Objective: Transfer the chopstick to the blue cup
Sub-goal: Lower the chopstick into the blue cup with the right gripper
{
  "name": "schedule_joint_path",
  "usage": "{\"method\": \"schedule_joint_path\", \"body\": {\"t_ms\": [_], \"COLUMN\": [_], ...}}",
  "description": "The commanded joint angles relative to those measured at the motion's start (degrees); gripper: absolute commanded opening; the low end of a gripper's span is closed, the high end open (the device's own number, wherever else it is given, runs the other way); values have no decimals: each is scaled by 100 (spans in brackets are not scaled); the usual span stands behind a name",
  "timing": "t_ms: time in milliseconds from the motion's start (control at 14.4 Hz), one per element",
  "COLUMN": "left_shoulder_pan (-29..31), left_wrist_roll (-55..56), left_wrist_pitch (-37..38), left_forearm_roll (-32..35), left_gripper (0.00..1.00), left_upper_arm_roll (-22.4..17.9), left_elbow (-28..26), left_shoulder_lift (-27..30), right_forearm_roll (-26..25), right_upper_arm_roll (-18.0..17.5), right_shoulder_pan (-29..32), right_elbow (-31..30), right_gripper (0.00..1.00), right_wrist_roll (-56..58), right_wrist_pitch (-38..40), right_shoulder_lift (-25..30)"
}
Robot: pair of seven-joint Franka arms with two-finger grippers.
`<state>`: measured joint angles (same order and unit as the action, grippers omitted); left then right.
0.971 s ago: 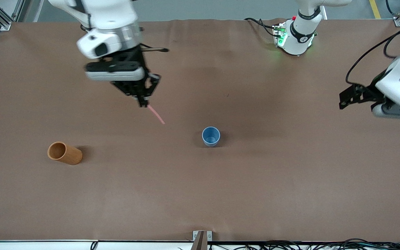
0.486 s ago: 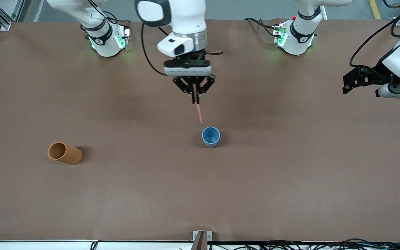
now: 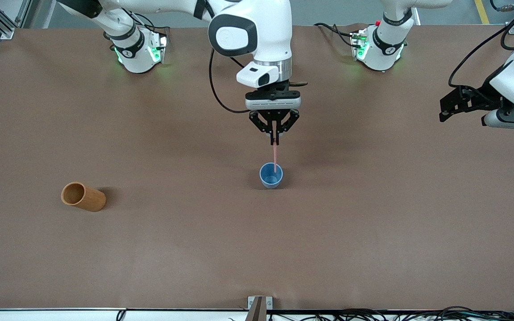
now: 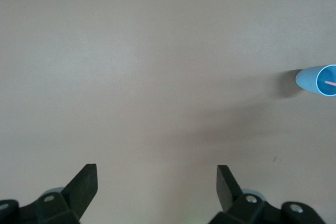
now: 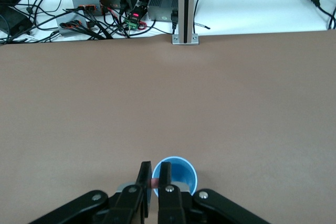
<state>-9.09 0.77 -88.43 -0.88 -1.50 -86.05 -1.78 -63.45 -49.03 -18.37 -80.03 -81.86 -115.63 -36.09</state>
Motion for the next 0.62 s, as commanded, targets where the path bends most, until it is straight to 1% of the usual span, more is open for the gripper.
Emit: {"method": "schedule_joint_path", "body": {"t_ms": [0,69,139,277,416,555], "left_shoulder_pan": [-5,3,-5,3,12,12], "left_wrist_roll": [-94,-86,-94,-94,-94,-86], "left_wrist_pitch": [10,10,10,2,2,2], "left_forearm_roll": [-26,-18,-18,-53,-27,-18], "left_gripper": [100,100,100,100,100,100], "left_upper_arm_roll": [-17,-17,-9,-17,-17,-9], "left_elbow": [1,1,1,1,1,1], "left_shoulder_lift": [20,20,20,46,46,38], "right_forearm_roll": [-448,-528,-607,-634,-634,-625], "right_upper_arm_roll": [-62,-62,-54,-54,-54,-54], "right_shoulder_pan": [-70,-70,-61,-26,0,62], "right_elbow": [-20,-143,-223,-285,-302,-285], "right_gripper": [5,5,7,15,20,33], "right_wrist_roll": [-102,-120,-163,-164,-164,-164], "right_wrist_pitch": [58,49,49,40,-82,-179], "right_shoulder_lift": [-170,-179,-188,-214,-241,-241]}}
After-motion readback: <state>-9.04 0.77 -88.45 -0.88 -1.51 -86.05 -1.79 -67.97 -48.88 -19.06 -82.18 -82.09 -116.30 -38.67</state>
